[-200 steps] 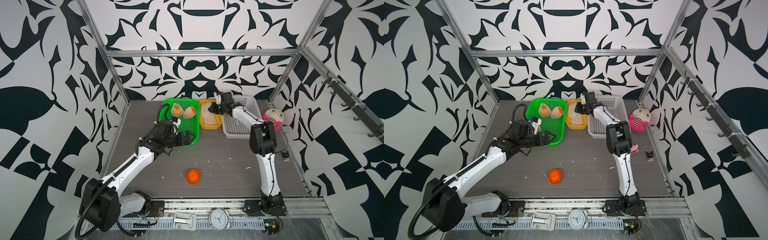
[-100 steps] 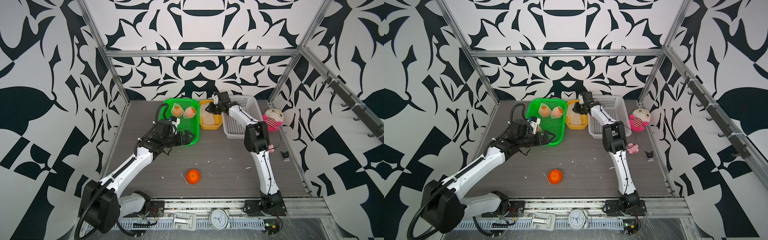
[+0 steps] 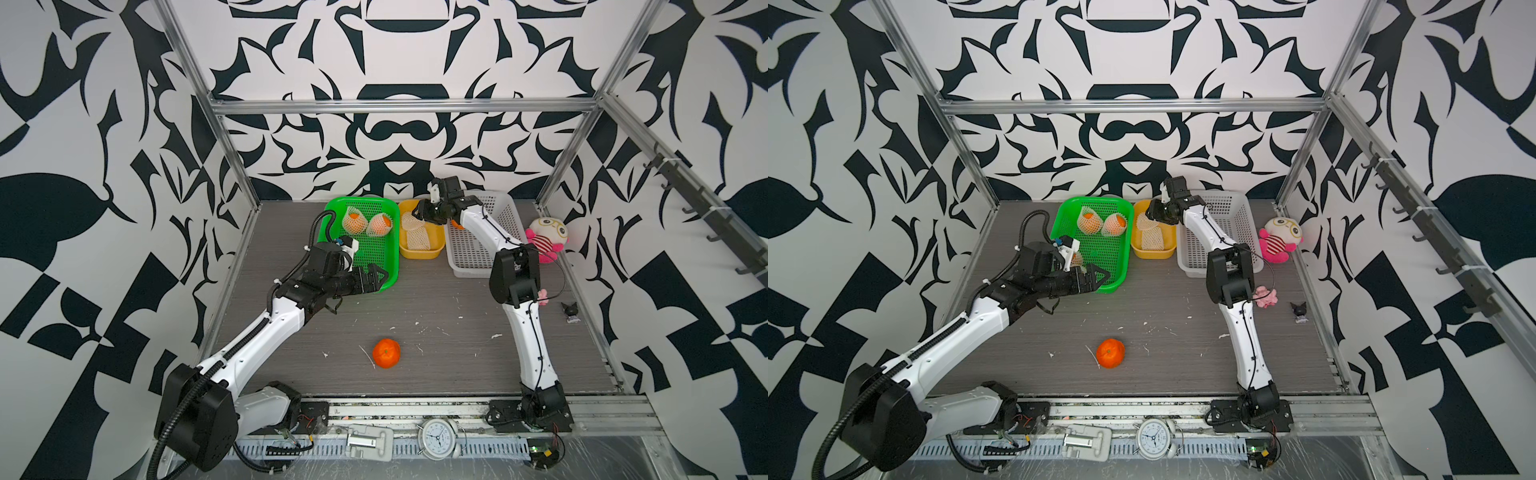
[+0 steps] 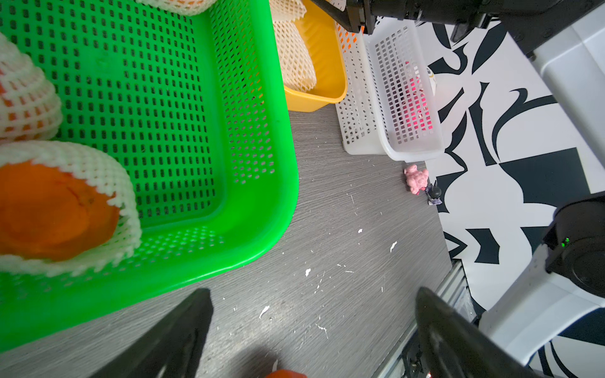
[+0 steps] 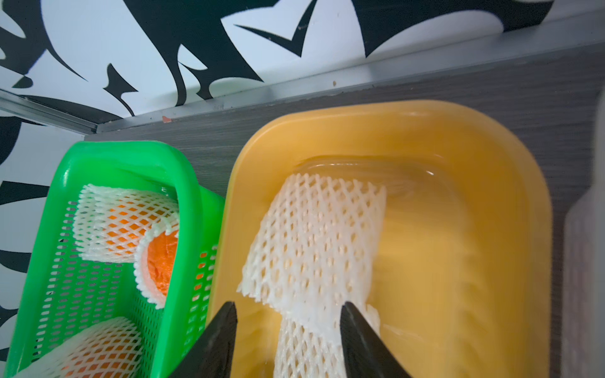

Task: Remove foam nets from oranges
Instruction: Place the foam net into the storage box.

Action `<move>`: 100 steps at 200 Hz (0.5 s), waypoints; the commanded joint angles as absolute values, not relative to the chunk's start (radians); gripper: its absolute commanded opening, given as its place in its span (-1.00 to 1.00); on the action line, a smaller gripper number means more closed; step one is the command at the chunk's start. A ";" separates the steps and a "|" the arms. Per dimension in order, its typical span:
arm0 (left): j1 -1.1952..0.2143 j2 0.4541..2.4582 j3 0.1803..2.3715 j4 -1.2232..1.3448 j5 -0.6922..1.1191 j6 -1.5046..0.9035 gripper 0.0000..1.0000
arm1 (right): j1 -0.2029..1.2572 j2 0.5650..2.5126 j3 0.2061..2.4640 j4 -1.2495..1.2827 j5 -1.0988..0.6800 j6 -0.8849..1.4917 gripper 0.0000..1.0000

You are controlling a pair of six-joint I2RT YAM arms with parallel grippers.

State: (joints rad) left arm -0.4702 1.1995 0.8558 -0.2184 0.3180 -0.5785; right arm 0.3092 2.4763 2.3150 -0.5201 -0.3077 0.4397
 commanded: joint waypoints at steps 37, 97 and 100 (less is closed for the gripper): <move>-0.456 1.157 0.844 -0.267 0.325 -0.599 0.99 | 0.349 2.113 2.062 -0.470 -0.343 0.336 0.10; -0.450 1.158 0.842 -0.401 0.403 -0.647 0.99 | 0.472 1.629 1.338 -0.189 -0.424 0.139 0.12; -0.451 1.157 0.839 -0.404 0.409 -0.651 0.99 | 0.483 1.610 1.301 -0.170 -0.434 0.122 0.12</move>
State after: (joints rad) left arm -0.4553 1.1622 0.8539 -0.3080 0.3515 -0.6243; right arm 0.4179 1.7275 1.5192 -0.3237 -0.3695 0.2573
